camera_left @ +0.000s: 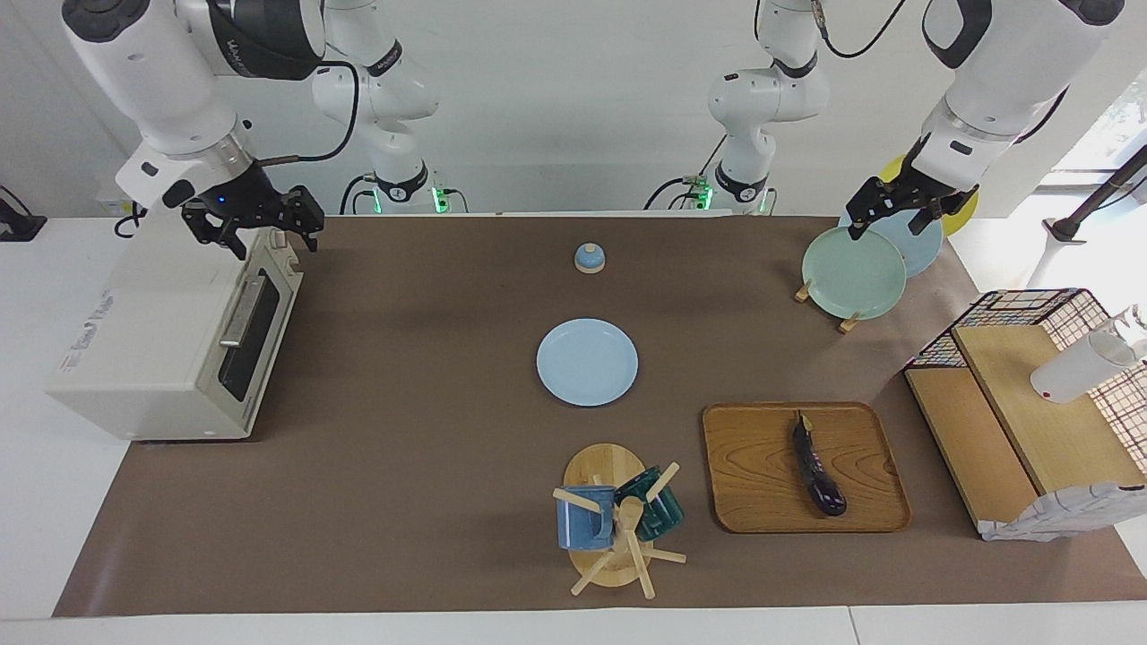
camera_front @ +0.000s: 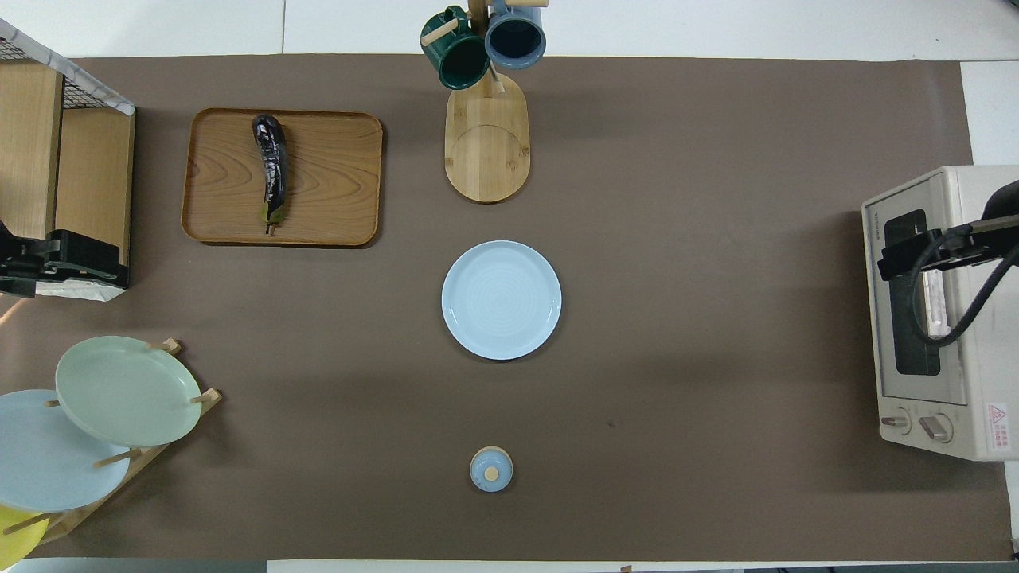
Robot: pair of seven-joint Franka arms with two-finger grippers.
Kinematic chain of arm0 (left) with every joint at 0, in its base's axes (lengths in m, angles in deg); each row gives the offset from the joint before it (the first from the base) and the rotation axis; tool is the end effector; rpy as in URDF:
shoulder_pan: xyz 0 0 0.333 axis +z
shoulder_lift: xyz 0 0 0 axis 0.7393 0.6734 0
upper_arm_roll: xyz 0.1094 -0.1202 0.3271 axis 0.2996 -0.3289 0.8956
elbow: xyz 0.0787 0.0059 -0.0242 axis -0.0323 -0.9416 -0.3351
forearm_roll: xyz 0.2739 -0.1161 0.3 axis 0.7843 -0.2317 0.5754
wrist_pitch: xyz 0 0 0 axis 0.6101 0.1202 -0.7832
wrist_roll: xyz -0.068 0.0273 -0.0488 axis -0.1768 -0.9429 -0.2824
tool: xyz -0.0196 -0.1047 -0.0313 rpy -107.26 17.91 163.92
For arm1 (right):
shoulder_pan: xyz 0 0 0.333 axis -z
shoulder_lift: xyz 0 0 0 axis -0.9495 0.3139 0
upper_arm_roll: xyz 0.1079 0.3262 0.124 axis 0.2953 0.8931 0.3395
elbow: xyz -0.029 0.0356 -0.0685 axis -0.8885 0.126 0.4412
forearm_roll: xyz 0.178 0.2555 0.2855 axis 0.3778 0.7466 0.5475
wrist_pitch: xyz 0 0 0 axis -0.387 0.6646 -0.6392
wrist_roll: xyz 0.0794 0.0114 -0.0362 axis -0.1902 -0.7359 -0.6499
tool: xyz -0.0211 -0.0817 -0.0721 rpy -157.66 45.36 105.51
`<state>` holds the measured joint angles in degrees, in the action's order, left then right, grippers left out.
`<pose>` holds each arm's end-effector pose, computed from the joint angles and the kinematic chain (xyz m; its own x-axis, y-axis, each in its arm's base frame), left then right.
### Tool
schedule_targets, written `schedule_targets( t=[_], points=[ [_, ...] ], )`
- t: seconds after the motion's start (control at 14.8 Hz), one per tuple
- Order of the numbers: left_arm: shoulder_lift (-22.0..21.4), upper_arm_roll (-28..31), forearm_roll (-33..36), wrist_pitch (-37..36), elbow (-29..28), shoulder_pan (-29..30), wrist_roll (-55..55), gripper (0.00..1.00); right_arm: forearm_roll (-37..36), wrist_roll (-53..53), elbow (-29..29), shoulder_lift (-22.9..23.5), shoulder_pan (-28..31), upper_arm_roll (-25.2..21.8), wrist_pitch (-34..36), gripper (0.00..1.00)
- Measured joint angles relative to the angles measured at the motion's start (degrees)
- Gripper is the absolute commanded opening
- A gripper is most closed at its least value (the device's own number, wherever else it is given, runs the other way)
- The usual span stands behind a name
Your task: Put eggplant into oven
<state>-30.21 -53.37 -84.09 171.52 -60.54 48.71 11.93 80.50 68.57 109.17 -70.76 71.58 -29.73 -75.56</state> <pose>0.5513 -0.0382 0.6601 0.9963 0.0195 -0.0842 0.0208 -0.9997 0.0146 0.5738 -0.0187 0.6396 0.9867 0.1319 -0.0951 0.1329 -0.9911 0.0041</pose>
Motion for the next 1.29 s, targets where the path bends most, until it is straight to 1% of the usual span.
schedule_targets(
  t=[0.54, 0.81, 0.88, 0.95, 1.02, 1.15, 1.29],
  points=[
    [0.0, 0.0, -0.14, 0.48, 0.0, 0.0, 0.0, 1.0, 0.0, 0.0, 0.0, 0.0, 0.01, -0.02, 0.0, 1.0],
    [0.26, -0.01, -0.25, 5.15, -0.24, 0.0, 0.0, 1.0, 0.0, 0.0, 0.03, 0.0, 0.12, -0.06, 0.0, 0.99],
    [0.81, -0.01, -0.48, 5.7, -0.37, 0.0, 0.0, 1.0, 0.0, 0.0, 0.16, -0.01, 0.49, -0.07, 0.0, 0.7],
    [1.78, -0.02, -0.82, 6.62, -0.44, 0.0, 0.0, 1.0, 0.0, -0.05, 0.55, -0.1, 0.91, -0.15, -0.33, 0.21],
    [3.2, -0.03, -1.19, 8.18, -0.49, -0.01, 0.0, 1.0, 0.0, -0.45, 1.27, -0.26, 1.39, -0.19, -1.49, 0.02],
    [7.45, -0.07, -1.48, 12.22, -0.61, -0.03, 0.0, 1.0, 0.0, -3.18, 3.06, -0.65, 2.42, -0.27, -3.86, 0.0],
    [13.5, -0.24, -1.66, 17.27, -0.03, -0.27, 0.09, 1.0, 0.0, -6.89, 4.88, -1.12, 3.4, -0.29, -6.23, 0.0]
  ],
)
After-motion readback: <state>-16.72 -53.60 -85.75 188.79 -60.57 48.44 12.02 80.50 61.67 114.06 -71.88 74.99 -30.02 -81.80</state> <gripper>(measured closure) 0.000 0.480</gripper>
